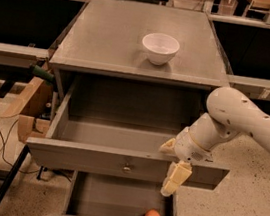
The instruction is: Open top drawer
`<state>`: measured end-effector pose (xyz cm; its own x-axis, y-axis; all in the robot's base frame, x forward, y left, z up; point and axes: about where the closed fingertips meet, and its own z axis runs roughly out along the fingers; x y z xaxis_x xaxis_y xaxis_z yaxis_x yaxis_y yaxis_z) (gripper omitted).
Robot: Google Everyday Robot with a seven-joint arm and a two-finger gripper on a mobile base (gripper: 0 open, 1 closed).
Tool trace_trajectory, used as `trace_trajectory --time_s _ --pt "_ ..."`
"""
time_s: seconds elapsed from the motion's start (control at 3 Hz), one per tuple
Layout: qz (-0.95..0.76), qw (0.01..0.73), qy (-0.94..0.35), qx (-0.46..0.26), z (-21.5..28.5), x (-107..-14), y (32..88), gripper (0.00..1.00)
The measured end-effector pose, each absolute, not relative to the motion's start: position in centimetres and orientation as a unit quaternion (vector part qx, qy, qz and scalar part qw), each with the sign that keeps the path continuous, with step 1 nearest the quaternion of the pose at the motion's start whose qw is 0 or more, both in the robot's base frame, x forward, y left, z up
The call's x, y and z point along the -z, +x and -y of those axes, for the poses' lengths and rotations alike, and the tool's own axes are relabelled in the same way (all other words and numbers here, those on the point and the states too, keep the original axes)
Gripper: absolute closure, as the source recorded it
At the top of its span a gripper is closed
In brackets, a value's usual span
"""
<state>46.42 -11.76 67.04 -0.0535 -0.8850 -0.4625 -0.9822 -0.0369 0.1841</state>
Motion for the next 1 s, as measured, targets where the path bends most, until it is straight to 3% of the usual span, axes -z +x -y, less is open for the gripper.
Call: trace_trajectory --time_s 1.0 --pt "-0.693 0.098 -0.674 -0.235 12.56 -67.23 45.04 0.88"
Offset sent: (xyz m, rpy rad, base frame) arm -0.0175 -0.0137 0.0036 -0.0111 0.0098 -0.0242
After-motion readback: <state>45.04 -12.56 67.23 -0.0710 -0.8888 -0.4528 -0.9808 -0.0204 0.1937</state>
